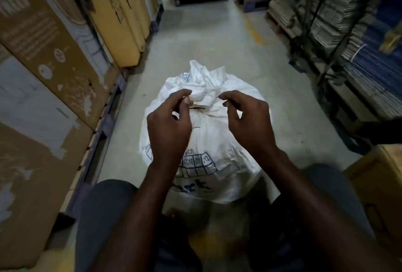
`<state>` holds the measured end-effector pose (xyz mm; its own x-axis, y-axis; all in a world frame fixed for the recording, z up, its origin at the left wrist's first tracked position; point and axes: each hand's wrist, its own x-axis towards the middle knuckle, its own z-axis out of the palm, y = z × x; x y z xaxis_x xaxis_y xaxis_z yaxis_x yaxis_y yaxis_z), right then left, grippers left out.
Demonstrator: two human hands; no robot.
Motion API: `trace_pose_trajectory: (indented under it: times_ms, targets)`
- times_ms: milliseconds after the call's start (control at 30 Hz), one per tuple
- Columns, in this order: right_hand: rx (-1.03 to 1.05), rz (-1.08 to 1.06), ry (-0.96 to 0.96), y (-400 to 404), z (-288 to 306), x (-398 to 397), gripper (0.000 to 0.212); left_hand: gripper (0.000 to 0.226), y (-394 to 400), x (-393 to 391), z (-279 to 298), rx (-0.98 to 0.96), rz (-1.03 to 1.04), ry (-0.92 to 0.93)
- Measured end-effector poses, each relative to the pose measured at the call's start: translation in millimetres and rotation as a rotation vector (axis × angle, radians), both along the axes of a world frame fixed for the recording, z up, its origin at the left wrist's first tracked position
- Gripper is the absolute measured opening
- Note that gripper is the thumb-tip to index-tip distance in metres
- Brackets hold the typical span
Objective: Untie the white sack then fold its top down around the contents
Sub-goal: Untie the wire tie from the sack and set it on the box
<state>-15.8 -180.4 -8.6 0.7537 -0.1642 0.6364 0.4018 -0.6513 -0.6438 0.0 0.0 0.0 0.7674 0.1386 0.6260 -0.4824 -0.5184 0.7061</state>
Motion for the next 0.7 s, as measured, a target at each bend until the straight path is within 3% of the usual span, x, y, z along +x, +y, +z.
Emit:
trace_pose_trajectory:
  times_ms: [200,433,700]
  targets:
    - [0.064,0.019,0.042,7.7,13.6,1.5,0.032,0.021,8.4,10.7,19.2,0.009,-0.016,0.019]
    - [-0.031,0.067,0.075,17.9,-7.7,52.6,0.031,0.024,22.6,62.4,-10.5,0.066,-0.054,0.019]
    - [-0.180,0.091,0.035,16.0,-53.7,103.3,0.022,0.056,38.2,123.4,-62.2,0.261,-0.337,0.049]
